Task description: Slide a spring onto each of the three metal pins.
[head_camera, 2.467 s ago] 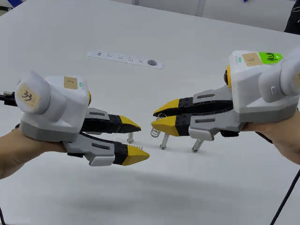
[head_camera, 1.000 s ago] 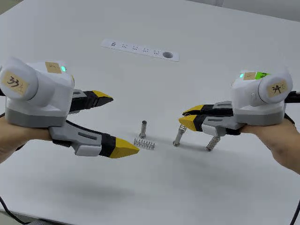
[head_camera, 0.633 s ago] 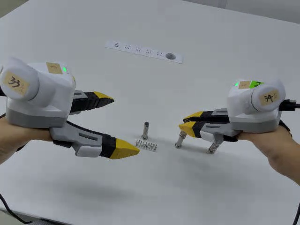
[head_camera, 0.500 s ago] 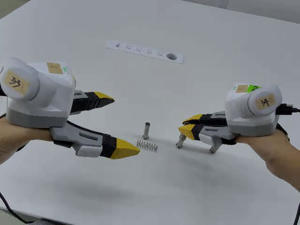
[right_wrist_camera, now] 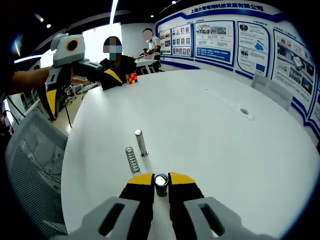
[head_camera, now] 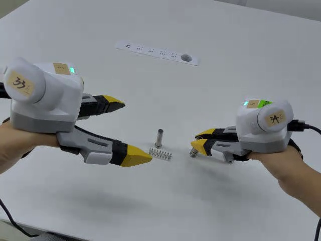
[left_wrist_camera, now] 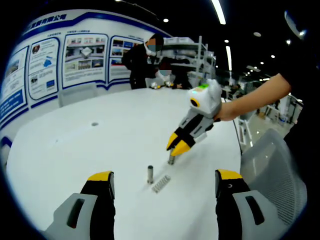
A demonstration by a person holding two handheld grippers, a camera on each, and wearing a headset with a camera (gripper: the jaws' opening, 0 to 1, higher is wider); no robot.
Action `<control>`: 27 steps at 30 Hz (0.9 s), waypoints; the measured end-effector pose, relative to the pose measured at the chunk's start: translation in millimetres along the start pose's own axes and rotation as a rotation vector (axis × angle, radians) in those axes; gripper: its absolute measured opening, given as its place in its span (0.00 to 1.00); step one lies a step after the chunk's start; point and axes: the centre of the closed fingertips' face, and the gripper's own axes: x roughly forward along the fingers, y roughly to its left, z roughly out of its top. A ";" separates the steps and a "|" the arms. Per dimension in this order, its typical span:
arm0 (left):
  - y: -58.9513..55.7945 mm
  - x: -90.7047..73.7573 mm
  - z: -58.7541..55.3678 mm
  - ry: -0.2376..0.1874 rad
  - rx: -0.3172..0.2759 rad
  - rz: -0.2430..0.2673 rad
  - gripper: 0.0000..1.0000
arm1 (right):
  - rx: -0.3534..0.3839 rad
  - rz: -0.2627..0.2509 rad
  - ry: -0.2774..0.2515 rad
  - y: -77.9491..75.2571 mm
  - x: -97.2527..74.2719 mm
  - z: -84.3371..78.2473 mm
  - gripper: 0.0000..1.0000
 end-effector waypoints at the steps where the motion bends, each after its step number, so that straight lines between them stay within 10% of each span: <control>1: 0.1 0.2 -0.2 0.000 -0.001 0.000 0.84 | -0.001 -0.003 0.004 -0.5 0.2 -1.0 0.11; 27: -3.9 0.3 -1.2 0.003 -0.002 -0.010 0.84 | -0.020 -0.008 0.034 0.1 -4.7 -4.4 0.17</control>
